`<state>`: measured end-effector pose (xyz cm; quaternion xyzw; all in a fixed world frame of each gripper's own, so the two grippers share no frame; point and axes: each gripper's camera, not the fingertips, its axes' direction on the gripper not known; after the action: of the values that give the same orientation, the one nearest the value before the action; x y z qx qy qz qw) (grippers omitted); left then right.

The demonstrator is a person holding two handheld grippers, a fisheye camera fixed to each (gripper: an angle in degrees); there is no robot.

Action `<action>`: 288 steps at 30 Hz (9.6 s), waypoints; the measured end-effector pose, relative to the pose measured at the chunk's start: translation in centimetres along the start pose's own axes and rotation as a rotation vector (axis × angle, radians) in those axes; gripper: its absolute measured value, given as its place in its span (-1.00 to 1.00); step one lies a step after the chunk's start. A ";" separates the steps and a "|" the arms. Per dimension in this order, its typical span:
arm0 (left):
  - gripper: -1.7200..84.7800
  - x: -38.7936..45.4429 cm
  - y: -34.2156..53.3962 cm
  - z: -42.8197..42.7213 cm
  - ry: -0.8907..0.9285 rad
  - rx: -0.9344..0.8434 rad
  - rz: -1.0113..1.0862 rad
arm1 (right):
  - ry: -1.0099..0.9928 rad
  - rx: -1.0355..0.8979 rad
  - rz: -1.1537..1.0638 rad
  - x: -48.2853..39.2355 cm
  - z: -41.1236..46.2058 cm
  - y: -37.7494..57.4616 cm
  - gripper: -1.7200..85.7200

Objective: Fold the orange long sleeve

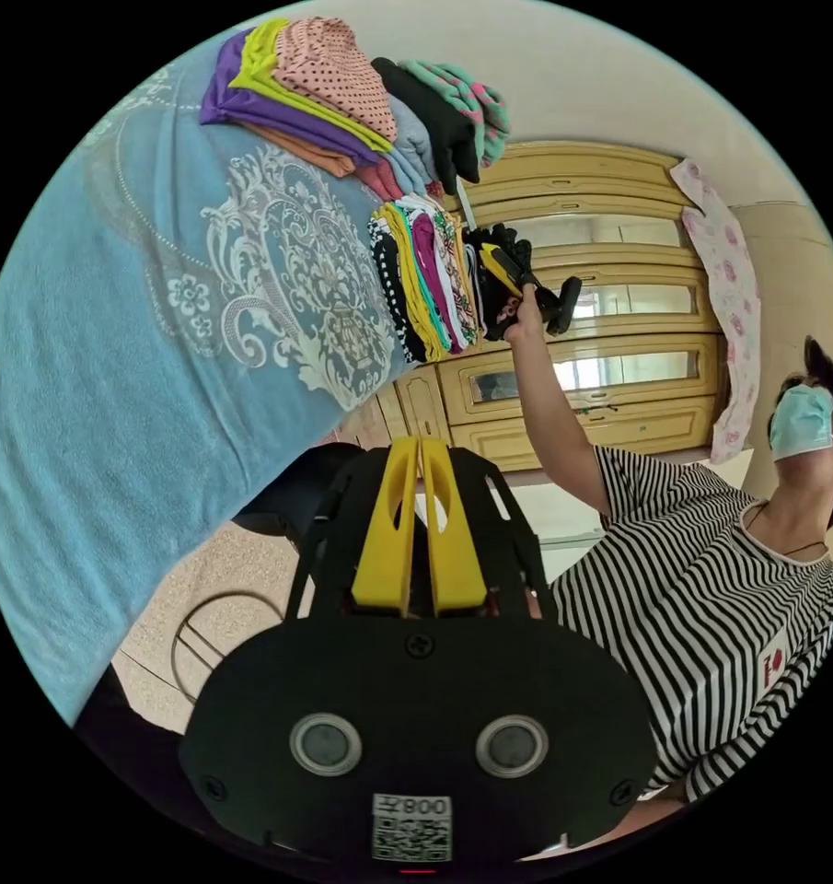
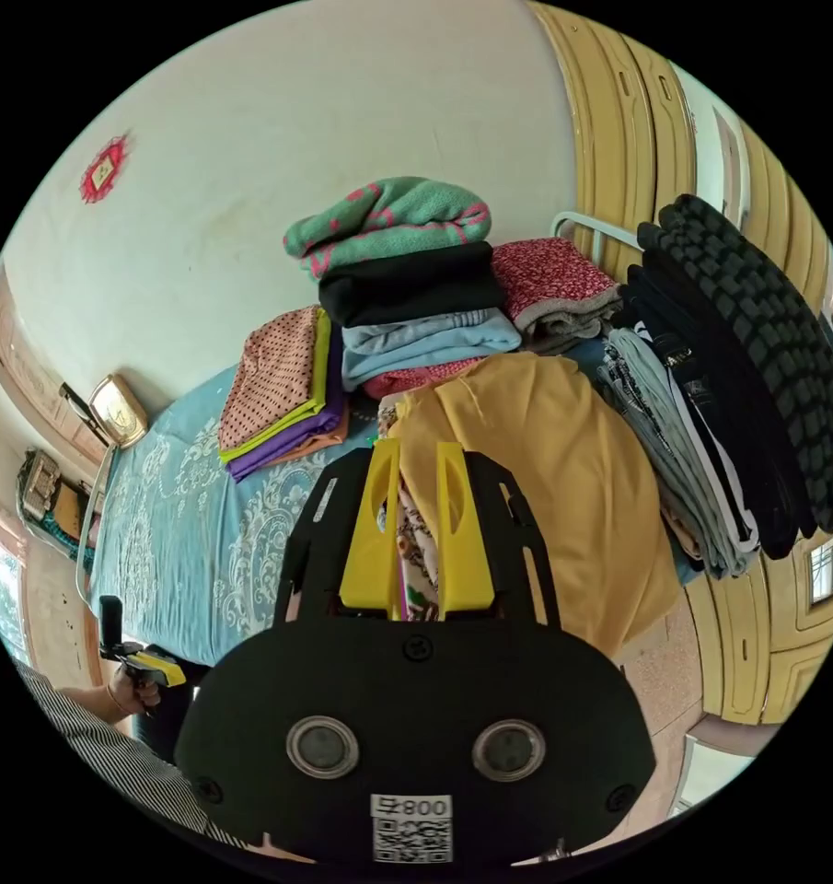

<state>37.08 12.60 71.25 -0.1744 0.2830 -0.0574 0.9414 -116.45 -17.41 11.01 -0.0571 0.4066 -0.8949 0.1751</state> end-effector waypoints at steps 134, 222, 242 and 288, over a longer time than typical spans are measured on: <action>-0.95 22.2 -22.2 -11.5 0.257 0.015 0.095 | 0.097 0.162 0.060 32.5 -60.4 -25.5 -0.94; -0.95 -4.6 119.2 -69.7 -1.174 1.350 1.204 | -0.447 0.834 -0.958 -24.4 -63.4 -46.0 -0.95; -0.91 -47.2 64.6 -78.7 -1.042 0.887 0.315 | -0.337 0.185 -0.870 -59.1 -4.8 -69.1 -0.94; -0.83 -82.3 59.4 -59.5 -1.037 0.963 -0.480 | -0.071 -0.235 -0.442 -66.9 30.5 -44.2 -0.91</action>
<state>-63.89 67.37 45.69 0.1955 -0.2996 -0.2894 0.8879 -58.48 11.94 67.00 -0.1961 0.4790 -0.8554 -0.0183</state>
